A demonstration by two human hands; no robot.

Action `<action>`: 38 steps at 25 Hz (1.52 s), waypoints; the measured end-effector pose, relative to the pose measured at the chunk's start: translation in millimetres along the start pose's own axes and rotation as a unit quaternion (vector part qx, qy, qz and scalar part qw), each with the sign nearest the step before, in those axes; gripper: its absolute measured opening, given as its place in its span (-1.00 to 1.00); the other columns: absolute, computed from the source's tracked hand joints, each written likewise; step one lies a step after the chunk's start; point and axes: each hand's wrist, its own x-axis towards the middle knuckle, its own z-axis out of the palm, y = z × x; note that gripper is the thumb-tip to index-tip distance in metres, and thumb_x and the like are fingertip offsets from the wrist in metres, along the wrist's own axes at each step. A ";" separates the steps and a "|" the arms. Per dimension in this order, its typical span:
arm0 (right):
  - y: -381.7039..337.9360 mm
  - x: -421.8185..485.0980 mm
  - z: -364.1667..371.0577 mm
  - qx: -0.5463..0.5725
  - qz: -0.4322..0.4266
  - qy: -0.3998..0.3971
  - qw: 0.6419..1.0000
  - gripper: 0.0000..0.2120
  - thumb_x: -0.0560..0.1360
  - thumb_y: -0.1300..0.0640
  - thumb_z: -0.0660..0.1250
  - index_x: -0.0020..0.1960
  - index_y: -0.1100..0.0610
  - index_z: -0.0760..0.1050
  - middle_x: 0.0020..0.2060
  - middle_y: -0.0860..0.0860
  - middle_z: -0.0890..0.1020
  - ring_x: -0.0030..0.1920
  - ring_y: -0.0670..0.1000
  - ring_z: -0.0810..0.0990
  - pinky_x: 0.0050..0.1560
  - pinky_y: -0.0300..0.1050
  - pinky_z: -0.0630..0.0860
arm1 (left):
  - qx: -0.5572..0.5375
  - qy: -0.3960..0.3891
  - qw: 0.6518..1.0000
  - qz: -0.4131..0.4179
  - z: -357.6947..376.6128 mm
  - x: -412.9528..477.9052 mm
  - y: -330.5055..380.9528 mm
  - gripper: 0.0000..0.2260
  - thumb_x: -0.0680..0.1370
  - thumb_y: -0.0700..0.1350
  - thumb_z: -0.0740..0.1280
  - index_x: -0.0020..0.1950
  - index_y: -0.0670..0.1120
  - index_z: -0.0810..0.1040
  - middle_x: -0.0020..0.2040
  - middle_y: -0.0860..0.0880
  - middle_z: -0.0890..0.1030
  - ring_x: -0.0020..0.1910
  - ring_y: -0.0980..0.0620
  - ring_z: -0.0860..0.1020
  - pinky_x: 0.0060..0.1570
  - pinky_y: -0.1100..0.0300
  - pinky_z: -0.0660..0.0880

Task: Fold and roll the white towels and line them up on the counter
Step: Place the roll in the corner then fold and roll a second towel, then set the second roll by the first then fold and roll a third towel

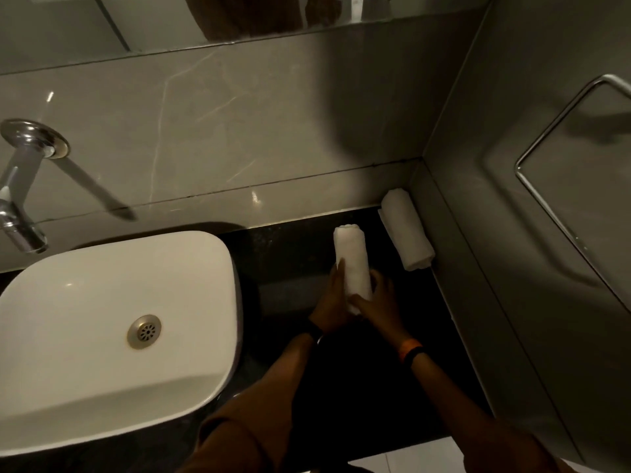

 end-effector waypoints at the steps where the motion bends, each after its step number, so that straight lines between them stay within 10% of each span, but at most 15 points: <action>1: 2.8 6.2 -11.0 -0.062 -0.039 -0.017 0.997 -0.22 0.38 -0.03 0.47 0.49 0.01 0.17 0.42 0.12 0.32 0.37 0.17 0.35 0.34 0.20 0.39 | 0.008 0.004 1.000 0.008 -0.8 13.0 4.0 -0.04 0.42 -0.27 0.49 0.57 -0.12 -0.14 0.60 -0.16 -0.05 0.55 -0.16 0.07 0.51 0.00 0.12; 10: -5.9 84.9 -81.2 -0.443 -0.224 0.051 0.866 -0.25 0.37 -0.29 0.33 0.43 0.07 0.26 0.35 0.07 0.43 0.27 0.19 0.27 0.18 0.14 0.18 | -0.015 -0.020 0.997 0.072 0.6 90.5 41.5 -0.02 0.41 -0.24 0.52 0.54 -0.25 -0.16 0.56 -0.27 -0.06 0.54 -0.23 0.03 0.51 -0.06 0.09; 21: -1.1 68.6 -74.8 -0.408 -0.228 0.132 0.874 -0.34 0.45 -0.19 0.34 0.41 0.14 0.32 0.42 0.19 0.33 0.37 0.27 0.29 0.32 0.36 0.24 | 0.097 -0.040 0.992 0.069 -9.9 87.3 25.2 -0.01 0.40 -0.01 0.53 0.57 -0.15 -0.10 0.59 -0.19 -0.09 0.56 -0.19 -0.04 0.51 -0.08 0.08; 27: -52.3 37.8 -36.1 -0.369 -0.309 0.166 0.861 -0.24 0.47 -0.32 0.19 0.47 0.16 0.24 0.47 0.21 0.29 0.48 0.24 0.20 0.49 0.31 0.08 | 0.348 0.156 0.909 0.169 -80.3 40.4 -5.6 -0.27 0.53 0.17 0.21 0.56 -0.12 -0.02 0.57 -0.18 0.12 0.56 -0.12 0.05 0.53 -0.12 0.08; 38: -198.6 -78.2 198.1 -0.387 -0.466 0.084 0.792 -0.08 0.44 -0.48 -0.05 0.54 0.15 0.04 0.56 0.17 0.07 0.56 0.17 -0.10 0.53 0.25 -0.09 | 0.425 0.307 0.850 -0.049 -288.6 -167.3 -137.9 -0.24 0.54 0.37 -0.17 0.57 -0.11 -0.09 0.60 -0.12 0.04 0.58 -0.10 -0.06 0.54 -0.16 -0.06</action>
